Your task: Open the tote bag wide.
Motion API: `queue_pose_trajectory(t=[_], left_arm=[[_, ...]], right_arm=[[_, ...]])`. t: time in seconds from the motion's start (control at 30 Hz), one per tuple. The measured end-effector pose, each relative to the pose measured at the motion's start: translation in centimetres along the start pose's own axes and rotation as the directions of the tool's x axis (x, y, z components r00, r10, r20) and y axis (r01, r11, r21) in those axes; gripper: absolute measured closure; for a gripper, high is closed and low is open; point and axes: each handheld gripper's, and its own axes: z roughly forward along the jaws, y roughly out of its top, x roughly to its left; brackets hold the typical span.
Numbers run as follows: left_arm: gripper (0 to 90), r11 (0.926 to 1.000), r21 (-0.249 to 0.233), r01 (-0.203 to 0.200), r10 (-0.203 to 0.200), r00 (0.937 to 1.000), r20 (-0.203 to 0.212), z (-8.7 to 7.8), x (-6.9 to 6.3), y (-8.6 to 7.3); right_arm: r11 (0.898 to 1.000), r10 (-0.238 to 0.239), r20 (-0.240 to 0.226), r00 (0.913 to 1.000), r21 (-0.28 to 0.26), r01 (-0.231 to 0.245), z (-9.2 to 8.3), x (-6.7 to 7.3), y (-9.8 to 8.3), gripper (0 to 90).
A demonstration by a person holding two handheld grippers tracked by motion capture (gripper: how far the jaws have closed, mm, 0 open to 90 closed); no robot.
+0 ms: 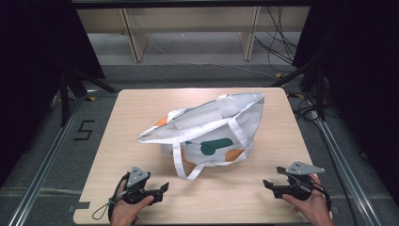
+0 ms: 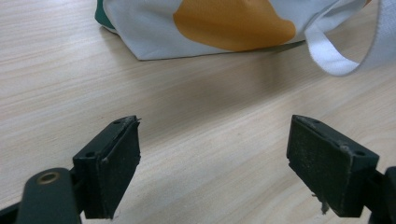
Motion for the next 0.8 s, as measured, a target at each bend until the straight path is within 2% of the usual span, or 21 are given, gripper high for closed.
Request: queue_pose_trajectory(t=[0.07,0.1,0.13,0.17,0.23,0.27,0.3,0.37,0.4,0.47,0.5,0.53,0.6,0.63,0.67,0.7,0.73,0.8], left_arm=[[16.7,0.9994,0.023,-0.027,0.027,0.9996,0.004,-0.07,0.14,0.01],[16.7,0.9998,0.011,-0.016,0.016,0.9999,0.003,0.03,0.05,-0.02],[16.8,0.9996,0.020,-0.022,0.022,0.9998,0.005,-0.02,0.11,-0.02],[16.7,0.9995,0.022,-0.023,0.023,0.9997,0.007,-0.02,0.12,-0.02],[16.7,0.9996,0.019,-0.021,0.021,0.9998,-0.004,0.07,0.07,-0.05],[16.8,0.9997,0.017,-0.017,0.017,0.9998,-0.006,0.10,0.04,-0.05],[16.7,0.9997,0.019,-0.018,0.018,0.9998,-0.006,0.10,0.04,-0.05],[16.8,0.9998,0.016,-0.012,0.012,0.9999,0.002,0.08,-0.03,-0.06],[16.8,0.9993,0.021,-0.031,0.031,0.9995,0.004,0.02,0.06,-0.01],[16.9,0.9988,0.025,-0.042,0.042,0.9991,0.006,0.00,0.13,0.02],[16.8,0.9991,0.024,-0.035,0.034,0.9994,0.005,0.03,0.08,-0.01],[16.9,0.9995,0.022,-0.022,0.022,0.9998,0.003,0.10,0.06,-0.05],[17.4,0.9995,0.019,-0.024,0.024,0.9997,0.002,0.16,0.14,-0.06],[17.4,0.9996,0.017,-0.023,0.023,0.9997,0.002,0.15,0.15,-0.08],[17.6,1.0000,0.007,-0.005,0.005,0.9999,0.009,0.14,-0.02,-0.09],[17.7,0.9996,0.008,-0.026,0.026,0.9996,0.013,0.09,0.08,-0.02],[17.9,0.9977,0.034,-0.059,0.058,0.9982,0.012,-0.13,0.31,0.06],[19.9,0.9980,0.030,-0.055,0.055,0.9985,0.010,-0.17,0.31,0.09]], right_arm=[[1.000,0.002,-0.013,0.9999,0.001,-0.002,0.05,-0.02,0.00,23.8],[1.000,0.027,-0.015,0.9995,0.004,-0.027,0.01,0.11,-0.02,24.2],[0.999,0.038,-0.015,0.9992,0.008,-0.038,0.00,0.23,-0.02,24.3],[1.000,0.021,-0.010,0.9997,0.002,-0.021,0.03,0.09,-0.04,24.5],[1.000,0.017,-0.015,0.9998,0.005,-0.017,0.00,0.09,-0.03,25.9],[0.999,0.038,-0.019,0.9991,0.013,-0.038,-0.05,0.27,-0.02,26.0],[1.000,0.023,-0.011,0.9997,0.016,-0.023,-0.08,0.20,0.02,26.0],[1.000,0.027,-0.008,0.9996,0.014,-0.027,-0.08,0.25,0.02,26.6],[1.000,0.029,-0.016,0.9995,0.012,-0.029,-0.05,0.25,0.03,26.7],[1.000,0.010,-0.011,0.9999,0.001,-0.010,-0.08,0.11,0.13,27.1],[1.000,0.009,-0.010,0.9999,-0.006,-0.009,-0.05,0.04,0.14,27.4],[1.000,0.024,-0.018,0.9996,-0.004,-0.024,-0.11,0.10,0.19,28.5],[0.999,0.041,-0.025,0.9988,-0.007,-0.042,-0.19,0.20,0.27,30.4],[1.000,0.029,-0.027,0.9992,-0.011,-0.029,-0.16,0.10,0.34,30.9],[1.000,-0.006,-0.014,0.9999,-0.010,0.006,-0.20,-0.18,0.48,32.7],[1.000,0.028,-0.023,0.9993,-0.004,-0.028,-0.22,0.05,0.49,34.1],[1.000,0.031,-0.042,0.9986,-0.001,-0.031,-0.22,-0.02,0.57,34.5],[1.000,0.028,-0.037,0.9989,0.006,-0.028,-0.35,-0.13,0.79,36.7]])
